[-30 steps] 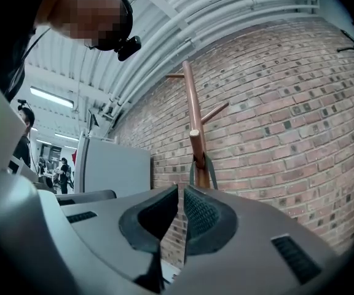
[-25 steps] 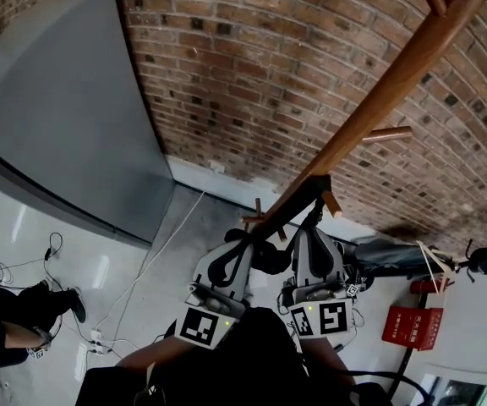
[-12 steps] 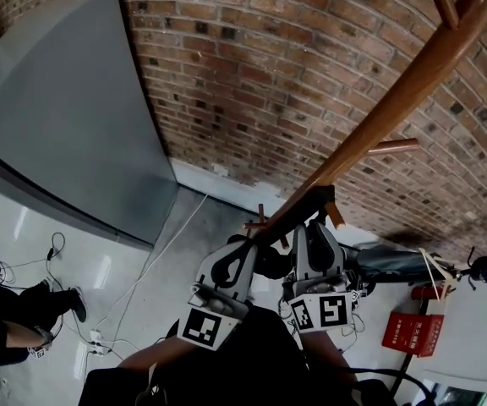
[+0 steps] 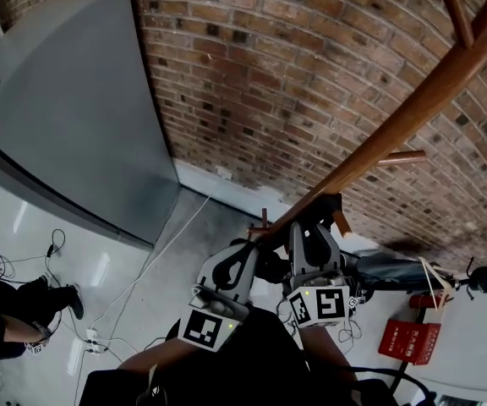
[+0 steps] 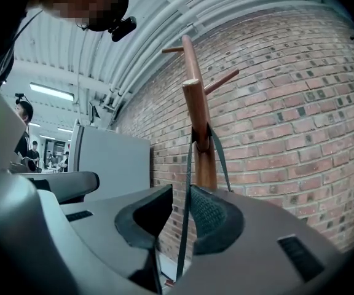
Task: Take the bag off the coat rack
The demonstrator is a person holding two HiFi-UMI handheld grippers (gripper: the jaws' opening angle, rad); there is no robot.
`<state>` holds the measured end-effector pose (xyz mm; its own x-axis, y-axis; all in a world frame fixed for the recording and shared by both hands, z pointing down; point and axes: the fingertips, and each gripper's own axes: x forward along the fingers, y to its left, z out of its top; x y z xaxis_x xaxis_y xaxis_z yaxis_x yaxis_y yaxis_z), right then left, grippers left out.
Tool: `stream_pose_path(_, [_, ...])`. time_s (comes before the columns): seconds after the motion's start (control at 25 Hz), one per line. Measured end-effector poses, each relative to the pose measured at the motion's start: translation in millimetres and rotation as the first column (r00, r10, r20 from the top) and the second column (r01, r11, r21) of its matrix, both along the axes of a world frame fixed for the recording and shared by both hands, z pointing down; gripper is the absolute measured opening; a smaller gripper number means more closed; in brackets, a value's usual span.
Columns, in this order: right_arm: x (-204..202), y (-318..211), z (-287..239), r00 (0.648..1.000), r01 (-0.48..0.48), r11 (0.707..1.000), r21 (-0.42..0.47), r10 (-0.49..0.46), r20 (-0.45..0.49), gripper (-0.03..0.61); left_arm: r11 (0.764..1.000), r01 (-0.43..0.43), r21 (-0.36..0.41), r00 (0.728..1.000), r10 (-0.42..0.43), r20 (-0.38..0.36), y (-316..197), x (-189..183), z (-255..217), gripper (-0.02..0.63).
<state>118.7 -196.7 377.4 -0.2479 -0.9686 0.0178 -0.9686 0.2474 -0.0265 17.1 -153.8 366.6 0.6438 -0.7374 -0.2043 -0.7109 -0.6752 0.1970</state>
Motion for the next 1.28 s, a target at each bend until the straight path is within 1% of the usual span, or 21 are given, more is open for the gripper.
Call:
stream_pose_path(0.24, [1, -8, -2, 1.0, -0.012, 1.0, 0.007, 0.012, -0.001, 0.075, 1.0, 0.003, -0.009, 1.0, -0.003, -0.003, -2, -4, 2, 0.018])
stream_pose_path(0.28, [1, -9, -2, 1.0, -0.009, 1.0, 0.01, 0.009, -0.002, 0.063, 1.0, 0.004, -0.01, 1.0, -0.004, -0.003, -3, -5, 2, 0.018])
stream_pose_path(0.32, [0, -9, -3, 1.0, -0.006, 1.0, 0.013, 0.006, -0.003, 0.034, 1.0, 0.006, -0.011, 1.0, -0.006, -0.003, -3, -5, 2, 0.018])
stream_pose_path(0.4, [1, -9, -3, 1.0, -0.002, 1.0, 0.015, 0.002, -0.001, 0.023, 1.0, 0.009, -0.011, 1.0, -0.009, -0.004, -4, -7, 2, 0.018])
stream_pose_path(0.52, [3, -10, -3, 1.0, -0.009, 1.0, 0.017, 0.009, -0.001, 0.02, 1.0, 0.01, -0.013, 1.0, -0.01, -0.008, -6, -9, 2, 0.018])
stream_pose_path(0.72, [-6, -8, -7, 1.0, 0.027, 0.999, 0.018, -0.027, 0.005, 0.02, 1.0, 0.012, -0.016, 1.0, -0.012, -0.004, -5, -11, 3, 0.018])
stream_pose_path(1.04, [-8, -3, -18, 0.999, 0.033, 0.999, 0.028, -0.033, 0.004, 0.02, 1.0, 0.022, -0.013, 1.0, -0.022, 0.003, -6, -15, 2, 0.018])
stream_pose_path(1.28, [-10, 2, -28, 0.999, 0.04, 0.998, 0.039, -0.04, 0.019, 0.02, 0.999, 0.046, -0.003, 0.999, -0.046, 0.01, -5, -19, -2, 0.018])
